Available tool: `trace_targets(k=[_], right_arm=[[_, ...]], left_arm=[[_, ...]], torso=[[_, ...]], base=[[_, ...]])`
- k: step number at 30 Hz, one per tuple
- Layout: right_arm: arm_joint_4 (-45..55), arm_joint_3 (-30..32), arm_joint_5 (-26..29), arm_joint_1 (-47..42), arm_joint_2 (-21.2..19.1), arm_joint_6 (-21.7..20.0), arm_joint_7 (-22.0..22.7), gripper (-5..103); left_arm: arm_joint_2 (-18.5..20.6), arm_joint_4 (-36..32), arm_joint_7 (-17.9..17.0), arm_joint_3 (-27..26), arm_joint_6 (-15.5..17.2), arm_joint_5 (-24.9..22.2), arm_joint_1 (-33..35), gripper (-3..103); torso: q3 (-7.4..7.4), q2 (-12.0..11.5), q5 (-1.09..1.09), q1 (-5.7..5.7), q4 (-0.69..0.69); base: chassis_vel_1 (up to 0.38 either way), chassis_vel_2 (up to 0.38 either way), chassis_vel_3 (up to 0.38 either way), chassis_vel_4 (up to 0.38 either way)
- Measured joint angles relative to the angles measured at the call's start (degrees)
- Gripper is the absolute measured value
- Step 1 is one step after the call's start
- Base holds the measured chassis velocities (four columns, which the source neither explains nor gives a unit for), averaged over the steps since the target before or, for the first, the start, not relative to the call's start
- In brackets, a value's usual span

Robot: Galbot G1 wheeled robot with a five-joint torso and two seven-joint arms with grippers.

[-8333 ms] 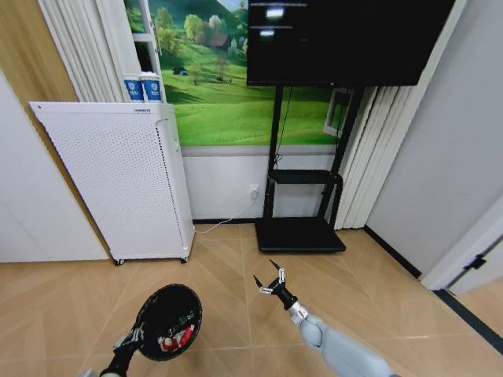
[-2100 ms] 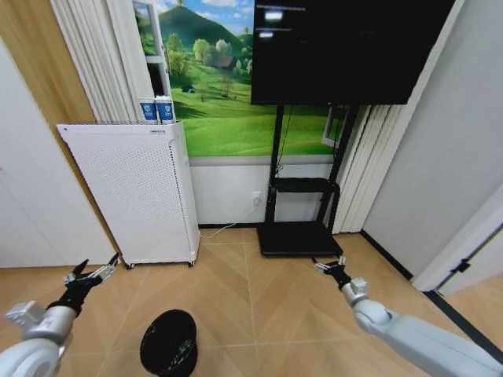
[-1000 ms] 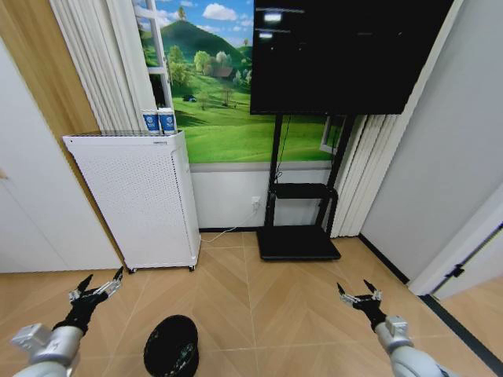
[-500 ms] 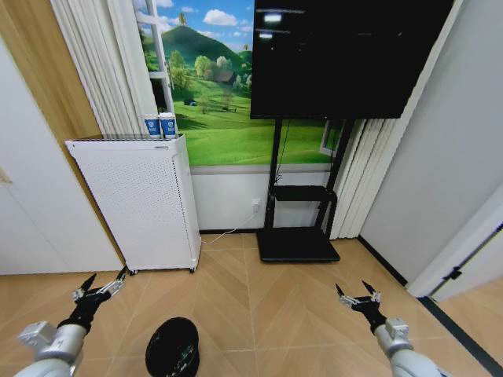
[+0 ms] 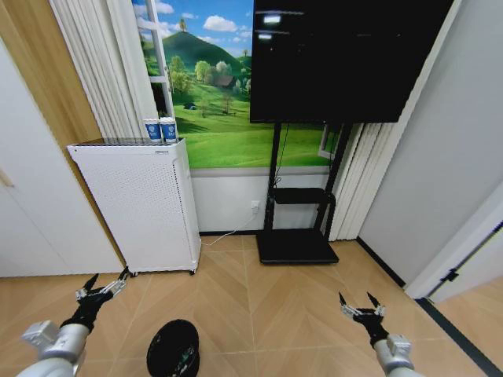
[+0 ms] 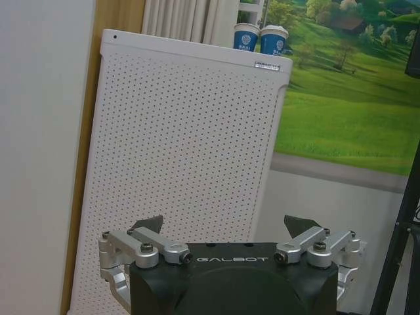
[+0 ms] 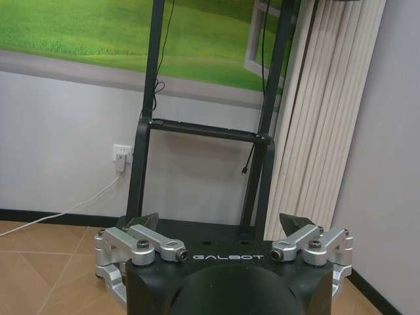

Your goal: Pick up the trash bin and place the garbage on the floor into it.

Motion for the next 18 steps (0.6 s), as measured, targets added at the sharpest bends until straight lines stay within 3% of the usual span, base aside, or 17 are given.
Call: trace_targets(k=[5, 18], right_arm=[[-0.3, 1.0, -0.5, 0.4, -1.2, 2.0, -2.2, 100], [-1.0, 0.2, -1.8, 2.9, -2.2, 3.7, -4.1, 100]], left_arm=[[-0.3, 0.3, 1.8, 0.1, -0.8, 1.3, 0.2, 100], [-1.4, 1.0, 3.2, 0.8, -2.0, 3.1, 0.4, 100]], torso=[[0.73, 1.3, 0.00, 0.52, -0.01], [0.93, 1.6, 0.01, 0.66, 0.00]], base=[[0.000, 0.000, 0.000, 0.000], [0.000, 0.000, 0.000, 0.000]])
